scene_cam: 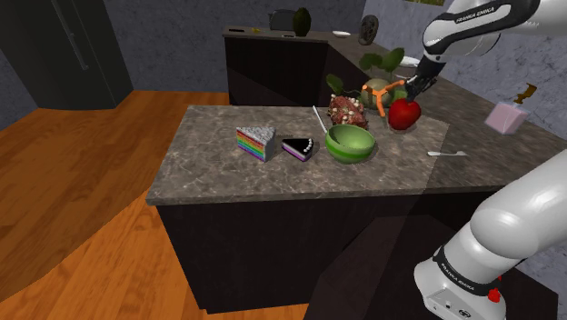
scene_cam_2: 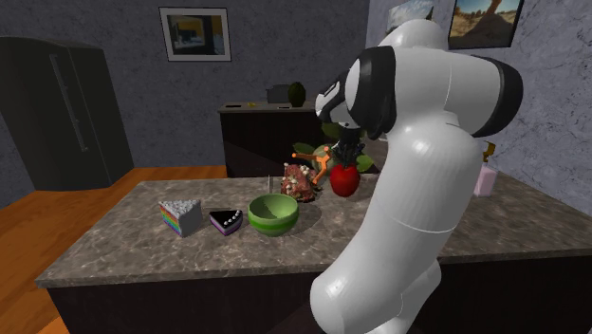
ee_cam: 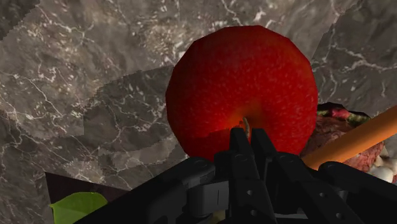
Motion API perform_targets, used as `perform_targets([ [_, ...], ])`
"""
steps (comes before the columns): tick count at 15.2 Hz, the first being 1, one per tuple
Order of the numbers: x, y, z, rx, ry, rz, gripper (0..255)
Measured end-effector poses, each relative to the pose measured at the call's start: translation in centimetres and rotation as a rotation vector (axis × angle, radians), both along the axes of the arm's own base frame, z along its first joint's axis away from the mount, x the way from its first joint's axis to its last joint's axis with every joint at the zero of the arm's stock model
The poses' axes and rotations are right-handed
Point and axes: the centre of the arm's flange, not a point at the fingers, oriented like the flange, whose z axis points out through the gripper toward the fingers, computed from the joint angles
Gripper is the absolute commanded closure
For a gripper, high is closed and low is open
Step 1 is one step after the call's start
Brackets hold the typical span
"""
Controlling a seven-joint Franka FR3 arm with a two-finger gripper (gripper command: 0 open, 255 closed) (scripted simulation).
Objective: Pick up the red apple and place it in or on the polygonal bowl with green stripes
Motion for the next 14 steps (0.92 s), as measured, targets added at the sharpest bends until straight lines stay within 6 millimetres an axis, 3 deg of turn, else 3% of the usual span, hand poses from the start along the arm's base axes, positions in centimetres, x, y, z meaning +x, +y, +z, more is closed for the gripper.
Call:
perform_targets([
  [14, 0.0, 0.1, 7.4, 0.0, 0.0, 0.0, 255],
])
